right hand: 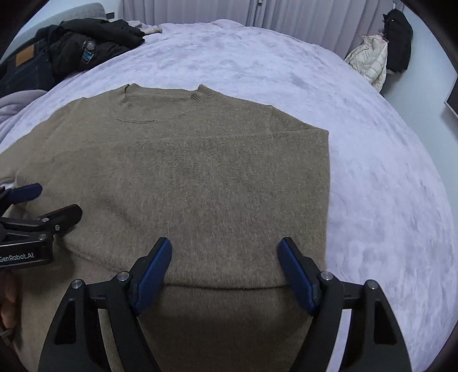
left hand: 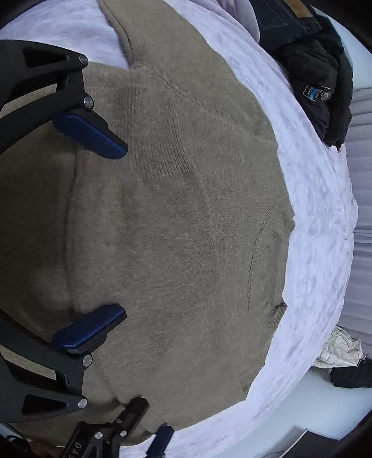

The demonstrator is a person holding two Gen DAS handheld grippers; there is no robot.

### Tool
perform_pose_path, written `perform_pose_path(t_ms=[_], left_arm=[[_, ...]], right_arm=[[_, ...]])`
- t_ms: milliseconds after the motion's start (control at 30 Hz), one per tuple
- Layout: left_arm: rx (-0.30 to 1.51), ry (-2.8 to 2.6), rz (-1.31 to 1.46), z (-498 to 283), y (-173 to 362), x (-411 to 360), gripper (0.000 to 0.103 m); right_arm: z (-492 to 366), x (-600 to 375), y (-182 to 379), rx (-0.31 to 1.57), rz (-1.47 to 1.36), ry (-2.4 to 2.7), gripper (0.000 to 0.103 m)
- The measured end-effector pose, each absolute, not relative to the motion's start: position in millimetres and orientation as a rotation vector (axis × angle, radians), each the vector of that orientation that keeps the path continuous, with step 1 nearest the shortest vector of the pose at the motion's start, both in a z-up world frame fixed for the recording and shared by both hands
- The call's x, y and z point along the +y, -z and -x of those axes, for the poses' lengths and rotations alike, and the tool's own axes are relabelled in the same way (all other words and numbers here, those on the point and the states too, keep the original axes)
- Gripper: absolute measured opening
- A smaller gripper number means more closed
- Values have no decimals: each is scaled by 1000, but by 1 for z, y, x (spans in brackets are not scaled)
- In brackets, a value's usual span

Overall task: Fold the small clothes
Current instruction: 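Grasp the other sleeve cuff with the left gripper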

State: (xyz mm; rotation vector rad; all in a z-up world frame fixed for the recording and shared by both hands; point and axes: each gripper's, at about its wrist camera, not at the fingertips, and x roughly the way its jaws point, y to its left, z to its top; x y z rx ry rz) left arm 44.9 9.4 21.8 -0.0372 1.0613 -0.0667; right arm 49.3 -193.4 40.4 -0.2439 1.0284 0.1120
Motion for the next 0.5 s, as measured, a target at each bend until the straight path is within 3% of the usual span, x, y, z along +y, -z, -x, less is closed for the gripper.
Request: perform_pose_path(t_ms=[167, 300, 500], left_arm=[[1021, 68, 155, -52, -42, 22, 103], [1104, 67, 100, -65, -6, 9, 103], [995, 77, 83, -48, -3, 5, 103]], right_arm=[[-53, -185, -65, 914, 258, -169, 80], [-102, -184, -33, 1051, 237, -117, 80], [-173, -213, -29, 1099, 33, -61, 100]])
